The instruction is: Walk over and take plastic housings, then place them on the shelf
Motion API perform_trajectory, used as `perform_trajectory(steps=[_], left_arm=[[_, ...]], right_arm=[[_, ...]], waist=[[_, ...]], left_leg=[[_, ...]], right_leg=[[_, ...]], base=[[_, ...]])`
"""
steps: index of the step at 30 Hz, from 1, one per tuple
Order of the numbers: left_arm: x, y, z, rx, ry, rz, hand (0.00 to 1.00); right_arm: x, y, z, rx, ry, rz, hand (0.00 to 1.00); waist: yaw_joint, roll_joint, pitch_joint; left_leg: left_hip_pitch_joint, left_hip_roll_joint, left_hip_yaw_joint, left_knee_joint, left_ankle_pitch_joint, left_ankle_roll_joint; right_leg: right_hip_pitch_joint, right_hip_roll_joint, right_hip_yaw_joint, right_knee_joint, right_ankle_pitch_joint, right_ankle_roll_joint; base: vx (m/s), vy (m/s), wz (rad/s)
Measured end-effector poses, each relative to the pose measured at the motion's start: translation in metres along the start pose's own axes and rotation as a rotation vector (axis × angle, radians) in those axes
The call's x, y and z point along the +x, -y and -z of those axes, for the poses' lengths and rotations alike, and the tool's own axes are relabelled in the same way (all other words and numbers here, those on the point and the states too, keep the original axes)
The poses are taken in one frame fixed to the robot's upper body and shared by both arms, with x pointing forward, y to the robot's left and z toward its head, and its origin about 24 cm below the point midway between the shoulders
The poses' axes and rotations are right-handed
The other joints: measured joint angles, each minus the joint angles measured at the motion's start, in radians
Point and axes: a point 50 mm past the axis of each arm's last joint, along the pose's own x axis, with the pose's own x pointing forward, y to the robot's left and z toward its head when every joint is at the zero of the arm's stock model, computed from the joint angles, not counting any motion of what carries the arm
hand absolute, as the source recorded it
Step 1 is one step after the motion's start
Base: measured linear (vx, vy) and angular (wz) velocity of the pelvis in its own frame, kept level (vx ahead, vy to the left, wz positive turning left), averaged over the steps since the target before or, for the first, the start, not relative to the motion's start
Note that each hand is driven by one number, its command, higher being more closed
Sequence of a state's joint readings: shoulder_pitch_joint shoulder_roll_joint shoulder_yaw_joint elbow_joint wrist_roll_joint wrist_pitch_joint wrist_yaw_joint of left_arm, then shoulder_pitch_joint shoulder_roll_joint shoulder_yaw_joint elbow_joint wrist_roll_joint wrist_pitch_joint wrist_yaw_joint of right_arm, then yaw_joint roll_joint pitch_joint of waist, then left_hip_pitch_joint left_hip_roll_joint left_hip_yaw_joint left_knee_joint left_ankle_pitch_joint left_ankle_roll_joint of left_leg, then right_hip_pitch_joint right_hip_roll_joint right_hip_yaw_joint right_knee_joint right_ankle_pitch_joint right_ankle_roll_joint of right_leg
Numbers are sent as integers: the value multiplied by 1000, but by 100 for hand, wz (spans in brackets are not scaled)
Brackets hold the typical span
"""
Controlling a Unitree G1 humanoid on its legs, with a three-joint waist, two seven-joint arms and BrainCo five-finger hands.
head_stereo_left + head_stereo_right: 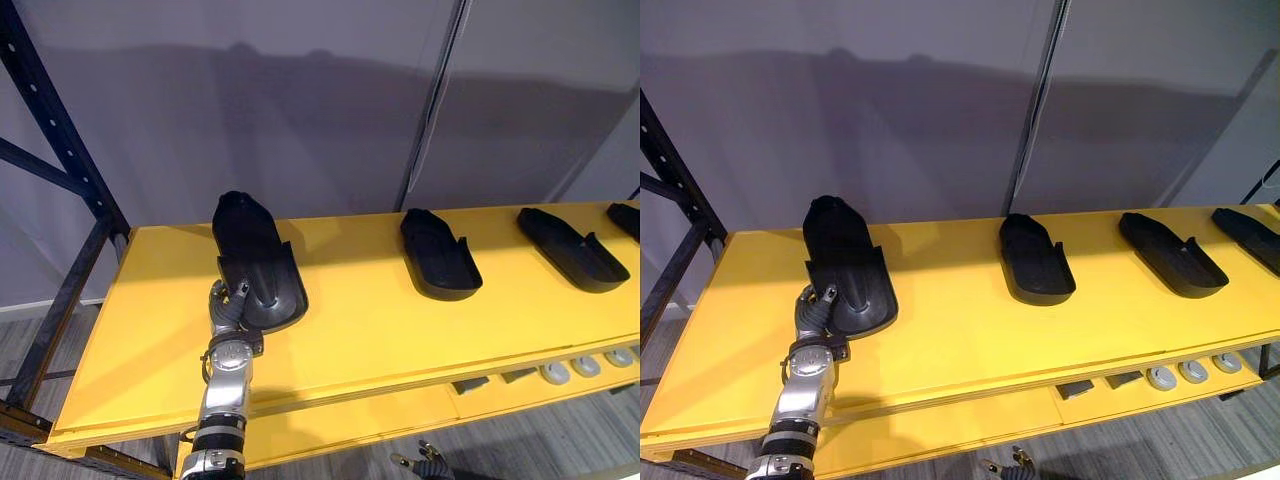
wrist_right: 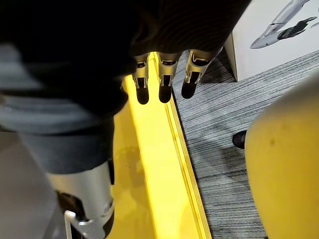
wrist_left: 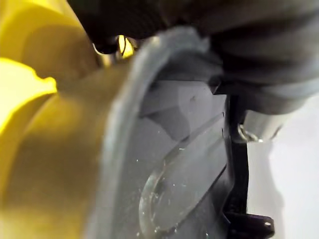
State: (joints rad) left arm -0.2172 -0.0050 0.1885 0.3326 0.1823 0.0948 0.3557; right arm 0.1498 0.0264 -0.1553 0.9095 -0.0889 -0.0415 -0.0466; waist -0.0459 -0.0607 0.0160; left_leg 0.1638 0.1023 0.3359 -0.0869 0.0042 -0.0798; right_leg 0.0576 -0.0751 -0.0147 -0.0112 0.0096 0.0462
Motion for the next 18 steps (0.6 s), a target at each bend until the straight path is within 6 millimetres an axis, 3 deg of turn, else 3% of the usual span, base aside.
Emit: perform_trajectory(steps=[8,18], left_arm=[[-19,0,-13,-85,65,-5,0],[-33,-9,-47,-165,234,17,0]], right_arm=[[-1,1,1,4,1,0,0],[-3,3,4,13,-2,3,0]], waist=[[10,-2,2],[36,2,3]], left_leg=[[-10,4,-1,3,-12,-3],[-31,21,-11,95,-72,-4]], right_leg=[[-7,0,7,12,-7,12],[4,-3,30,40,-21,26]], base=[[-7,-4,0],[3,-4,1]])
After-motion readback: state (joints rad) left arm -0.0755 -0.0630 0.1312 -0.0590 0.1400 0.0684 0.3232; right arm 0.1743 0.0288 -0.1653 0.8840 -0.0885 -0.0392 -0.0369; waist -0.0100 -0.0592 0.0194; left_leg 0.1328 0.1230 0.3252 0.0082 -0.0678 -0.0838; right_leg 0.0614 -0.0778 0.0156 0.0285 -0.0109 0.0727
